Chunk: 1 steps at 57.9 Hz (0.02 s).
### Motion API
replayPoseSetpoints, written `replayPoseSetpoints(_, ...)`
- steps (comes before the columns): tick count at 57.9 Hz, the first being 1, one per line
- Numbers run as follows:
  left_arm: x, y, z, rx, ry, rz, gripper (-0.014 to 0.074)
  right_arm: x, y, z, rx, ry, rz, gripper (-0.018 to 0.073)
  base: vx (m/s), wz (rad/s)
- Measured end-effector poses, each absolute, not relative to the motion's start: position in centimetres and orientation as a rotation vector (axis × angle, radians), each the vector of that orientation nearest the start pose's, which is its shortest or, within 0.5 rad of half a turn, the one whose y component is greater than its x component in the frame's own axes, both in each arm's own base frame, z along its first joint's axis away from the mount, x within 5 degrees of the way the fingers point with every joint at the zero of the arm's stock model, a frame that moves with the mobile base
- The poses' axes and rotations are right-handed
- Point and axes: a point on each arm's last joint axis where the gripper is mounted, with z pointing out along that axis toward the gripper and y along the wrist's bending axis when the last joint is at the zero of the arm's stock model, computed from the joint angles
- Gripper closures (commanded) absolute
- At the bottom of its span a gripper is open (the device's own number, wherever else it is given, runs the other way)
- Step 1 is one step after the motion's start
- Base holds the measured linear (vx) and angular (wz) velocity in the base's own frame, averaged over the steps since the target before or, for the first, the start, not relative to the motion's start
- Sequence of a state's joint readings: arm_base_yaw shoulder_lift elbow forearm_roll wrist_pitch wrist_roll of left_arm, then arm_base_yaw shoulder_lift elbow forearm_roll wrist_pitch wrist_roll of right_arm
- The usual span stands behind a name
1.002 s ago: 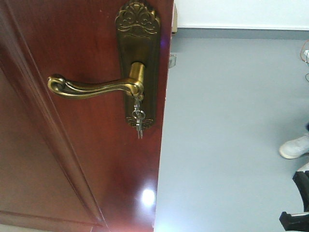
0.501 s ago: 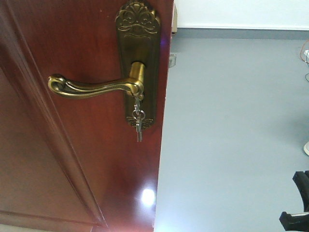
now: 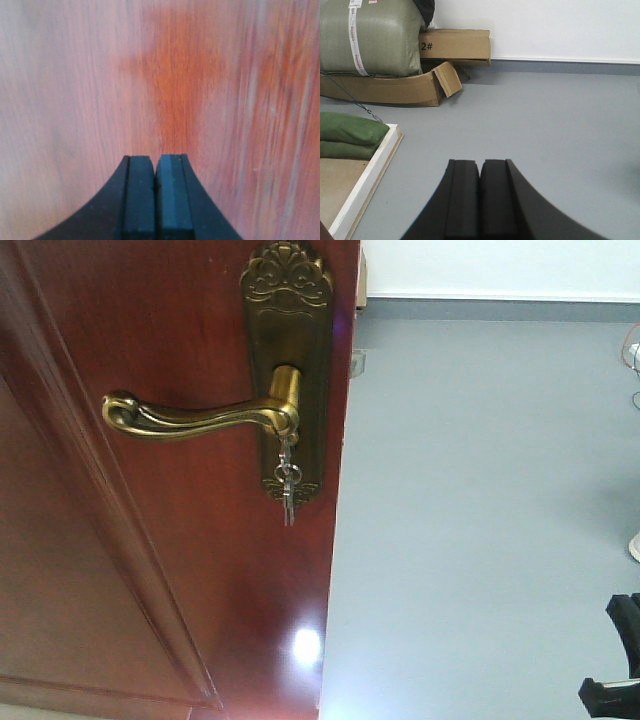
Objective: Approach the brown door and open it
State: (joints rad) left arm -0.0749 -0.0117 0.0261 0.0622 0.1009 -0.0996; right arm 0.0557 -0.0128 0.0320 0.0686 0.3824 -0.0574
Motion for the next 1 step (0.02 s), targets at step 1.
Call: replayPoseSetpoints(1,5.65,-0.37,19.58,0.025,1.599,-0.082,0.0600,5.21,0.52,16.88,-0.064,1.884,0.067,0.0559,0.00,0.00)
